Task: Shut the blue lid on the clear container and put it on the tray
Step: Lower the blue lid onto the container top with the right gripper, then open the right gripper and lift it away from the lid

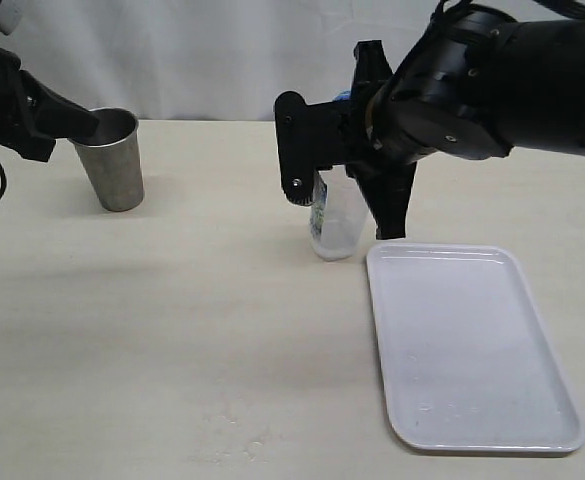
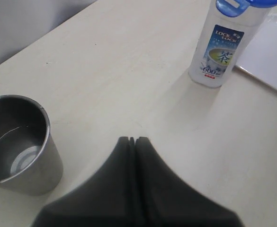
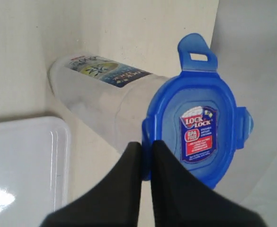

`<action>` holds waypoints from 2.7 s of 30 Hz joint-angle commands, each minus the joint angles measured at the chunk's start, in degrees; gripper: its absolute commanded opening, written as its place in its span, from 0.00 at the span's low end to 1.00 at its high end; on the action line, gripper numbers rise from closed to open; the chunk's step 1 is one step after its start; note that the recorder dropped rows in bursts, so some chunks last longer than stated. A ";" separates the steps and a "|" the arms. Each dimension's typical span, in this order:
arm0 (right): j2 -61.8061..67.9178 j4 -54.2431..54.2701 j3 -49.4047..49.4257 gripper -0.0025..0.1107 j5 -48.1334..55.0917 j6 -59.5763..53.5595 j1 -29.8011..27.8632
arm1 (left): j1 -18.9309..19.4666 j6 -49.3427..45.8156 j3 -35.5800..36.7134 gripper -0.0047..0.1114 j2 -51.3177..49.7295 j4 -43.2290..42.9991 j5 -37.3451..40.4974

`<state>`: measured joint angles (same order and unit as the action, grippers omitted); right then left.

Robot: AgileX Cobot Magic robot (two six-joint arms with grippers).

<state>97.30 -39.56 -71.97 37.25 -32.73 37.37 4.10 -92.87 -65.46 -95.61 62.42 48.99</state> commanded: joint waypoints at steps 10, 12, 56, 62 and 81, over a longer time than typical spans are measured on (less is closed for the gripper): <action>-1.72 2.99 0.21 0.06 -0.40 1.96 -0.05 | 0.12 -0.02 0.10 0.04 0.11 0.14 0.34; -1.72 4.08 0.21 0.06 -0.95 1.96 -0.05 | 0.12 -0.02 0.10 0.04 0.11 0.14 0.44; -0.05 1.39 0.71 0.29 -6.52 6.79 -2.15 | 0.12 -0.02 0.10 0.04 0.11 0.25 1.44; -0.05 1.39 0.71 0.36 -6.14 7.02 -2.15 | 0.12 -0.02 0.10 0.04 0.11 0.25 1.44; -2.42 3.18 0.71 0.58 -4.61 9.60 -1.04 | 0.12 -0.02 0.10 0.04 0.11 0.40 1.56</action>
<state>96.93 -37.32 -71.39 32.16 -23.44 35.67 4.10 -93.01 -65.46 -95.61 62.42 50.00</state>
